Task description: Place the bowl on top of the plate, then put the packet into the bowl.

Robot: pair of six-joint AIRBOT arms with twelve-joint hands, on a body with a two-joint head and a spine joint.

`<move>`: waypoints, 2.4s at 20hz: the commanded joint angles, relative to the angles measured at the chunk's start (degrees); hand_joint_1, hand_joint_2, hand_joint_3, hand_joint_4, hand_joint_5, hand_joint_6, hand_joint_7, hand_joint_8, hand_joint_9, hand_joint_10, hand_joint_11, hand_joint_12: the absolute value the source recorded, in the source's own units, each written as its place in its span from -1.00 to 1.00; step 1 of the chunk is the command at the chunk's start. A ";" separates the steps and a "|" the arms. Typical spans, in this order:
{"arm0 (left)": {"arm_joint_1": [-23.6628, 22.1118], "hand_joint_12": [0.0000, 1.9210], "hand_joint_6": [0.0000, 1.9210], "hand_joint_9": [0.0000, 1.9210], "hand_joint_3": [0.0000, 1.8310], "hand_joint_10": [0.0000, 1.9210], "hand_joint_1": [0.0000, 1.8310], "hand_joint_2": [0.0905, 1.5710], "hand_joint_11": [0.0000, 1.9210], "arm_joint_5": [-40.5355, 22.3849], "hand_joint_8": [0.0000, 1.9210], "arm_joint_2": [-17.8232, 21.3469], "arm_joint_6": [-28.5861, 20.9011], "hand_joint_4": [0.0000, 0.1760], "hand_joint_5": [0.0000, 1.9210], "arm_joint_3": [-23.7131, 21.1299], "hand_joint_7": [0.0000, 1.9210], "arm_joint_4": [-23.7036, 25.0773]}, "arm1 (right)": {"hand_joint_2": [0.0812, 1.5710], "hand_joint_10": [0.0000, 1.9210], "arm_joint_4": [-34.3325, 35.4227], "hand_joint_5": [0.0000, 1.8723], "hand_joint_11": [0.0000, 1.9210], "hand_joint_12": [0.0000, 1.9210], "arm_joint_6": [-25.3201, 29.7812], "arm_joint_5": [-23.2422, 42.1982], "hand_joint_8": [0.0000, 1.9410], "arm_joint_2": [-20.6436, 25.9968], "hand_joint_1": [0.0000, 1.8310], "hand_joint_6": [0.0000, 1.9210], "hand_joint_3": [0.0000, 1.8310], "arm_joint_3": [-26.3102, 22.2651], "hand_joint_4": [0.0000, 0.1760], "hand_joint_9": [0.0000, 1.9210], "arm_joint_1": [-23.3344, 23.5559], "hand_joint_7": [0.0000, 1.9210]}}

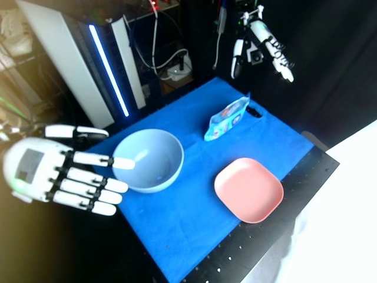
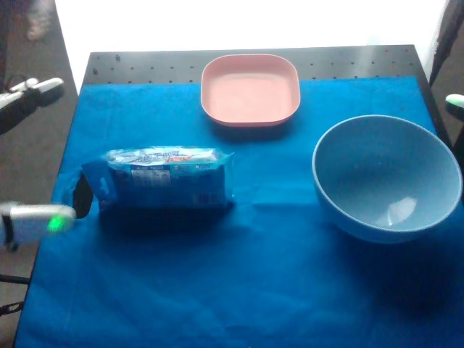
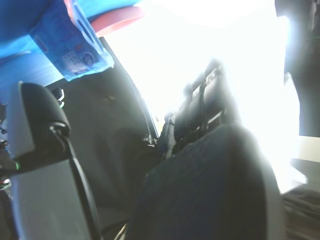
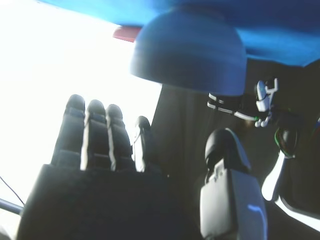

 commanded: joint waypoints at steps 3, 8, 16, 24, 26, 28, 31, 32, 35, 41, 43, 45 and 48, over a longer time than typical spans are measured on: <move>-4.55 -1.00 -1.00 -1.00 -0.99 -1.00 -0.47 0.06 -1.00 -2.64 -1.00 -1.30 -0.09 1.00 -0.95 1.75 -1.00 2.55 | 0.39 -0.99 0.93 -0.91 -1.00 -0.71 0.36 6.59 -0.99 0.15 -0.38 -1.00 -1.00 0.38 -0.92 -0.80 0.85 -0.78; -6.12 -1.00 -1.00 -1.00 -0.99 -1.00 -0.58 0.09 -1.00 -1.17 -1.00 -1.73 -0.09 1.00 -0.96 2.40 -0.99 4.01 | 0.34 -1.00 -0.30 -0.89 -1.00 -0.64 0.36 6.11 -1.00 0.10 -0.39 -1.00 -1.00 0.66 -0.96 -0.77 1.63 -0.74; -6.15 -1.00 -0.99 -1.00 -1.00 -1.00 -0.40 0.10 -1.00 -0.91 -1.00 -2.20 -0.12 1.00 -0.96 2.36 -1.00 3.98 | 0.16 -1.00 -14.52 -0.90 -1.00 -0.62 1.34 -0.72 -1.00 -0.87 -0.21 -0.99 -1.00 0.54 -0.06 -0.87 11.37 -0.88; -6.13 -1.00 -1.00 -1.00 -1.00 -1.00 -0.43 0.11 -1.00 -1.00 -1.00 -2.35 -0.14 1.00 -0.97 2.13 -1.00 3.98 | 0.29 -0.99 -28.84 -0.84 -1.00 -0.45 8.74 -12.99 -0.99 -5.91 -0.37 -0.99 -1.00 3.67 -0.09 -0.76 17.41 -0.80; -6.12 -1.00 -1.00 -1.00 -1.00 -1.00 -0.44 0.12 -1.00 -1.03 -1.00 -2.35 -0.15 1.00 -0.96 2.08 -1.00 3.98 | 0.31 -0.99 -30.66 -0.72 -0.96 -0.35 8.74 -14.76 -1.00 -5.90 -0.33 -1.00 -1.00 3.83 -0.62 -0.67 18.68 -0.70; -6.12 -1.00 -1.00 -1.00 -0.99 -1.00 -0.43 0.13 -1.00 -0.99 -1.00 -2.41 -0.16 1.00 -0.96 2.05 -1.00 3.98 | 0.30 -0.99 -31.39 -0.59 -0.93 -0.07 8.73 -15.90 -1.00 -5.90 -0.22 -1.00 -1.00 4.33 -1.00 -0.55 19.33 -0.59; -6.11 -1.00 -1.00 -1.00 -1.00 -1.00 -0.40 0.13 -1.00 -0.99 -1.00 -2.57 -0.28 1.00 -0.96 2.04 -1.00 3.97 | 0.31 -0.99 -31.37 -0.48 -0.95 0.17 8.73 -17.32 -0.99 -5.90 -0.08 -0.99 -1.00 5.29 -1.00 -0.46 19.70 -0.47; -6.10 -1.00 -1.00 -1.00 -0.99 -1.00 -0.40 0.13 -1.00 -0.98 -1.00 -2.58 -0.30 1.00 -0.97 2.03 -1.00 3.97 | 0.31 -0.98 -31.37 -0.40 -0.87 0.22 8.73 -17.66 -0.99 -5.88 -0.04 -0.99 -1.00 5.61 -1.00 -0.39 19.84 -0.40; -6.05 -1.00 -1.00 -1.00 -0.99 -1.00 -0.39 0.15 -1.00 -1.06 -1.00 -2.73 -0.35 1.00 -0.96 2.00 -1.00 3.92 | 0.33 -0.86 -31.36 -0.11 -0.51 0.30 8.73 -18.10 -0.95 -5.79 0.11 -0.97 -1.00 6.20 -1.00 -0.09 20.43 -0.11; -5.85 -1.00 -1.00 -1.00 -1.00 -1.00 -0.35 0.12 -1.00 -1.12 -1.00 -3.38 -0.73 0.94 -0.95 2.04 -1.00 3.87 | 0.74 0.64 -31.21 -0.16 0.06 0.87 8.71 -18.45 0.24 -5.85 -0.24 0.05 -0.99 6.56 -1.00 0.10 20.98 0.09; -5.77 -1.00 -1.00 -1.00 -1.00 -1.00 -0.37 0.11 -1.00 -1.08 -1.00 -3.47 -0.78 0.86 -0.96 2.06 -1.00 3.87 | 0.86 0.66 -31.13 -0.01 0.26 0.89 8.68 -18.45 0.35 -5.86 -0.61 0.01 -1.00 6.60 -1.00 0.30 21.25 0.27; -5.76 -1.00 -1.00 -1.00 -1.00 -1.00 -0.37 0.11 -1.00 -1.12 -1.00 -3.46 -0.83 0.83 -0.96 2.12 -1.00 3.87 | 0.86 0.76 -31.13 0.02 0.37 0.98 8.59 -18.45 0.53 -5.86 -0.64 0.10 -1.00 6.71 -1.00 0.41 21.72 0.35; -5.72 -1.00 -1.00 -1.00 -1.00 -1.00 -0.35 0.12 -1.00 -1.32 -1.00 -3.46 -0.87 0.80 -0.96 2.11 -1.00 3.79 | 0.76 0.69 -31.15 0.10 0.35 0.94 7.90 -18.44 0.38 -5.85 -0.43 -0.02 -1.00 6.82 -1.00 0.44 23.36 0.41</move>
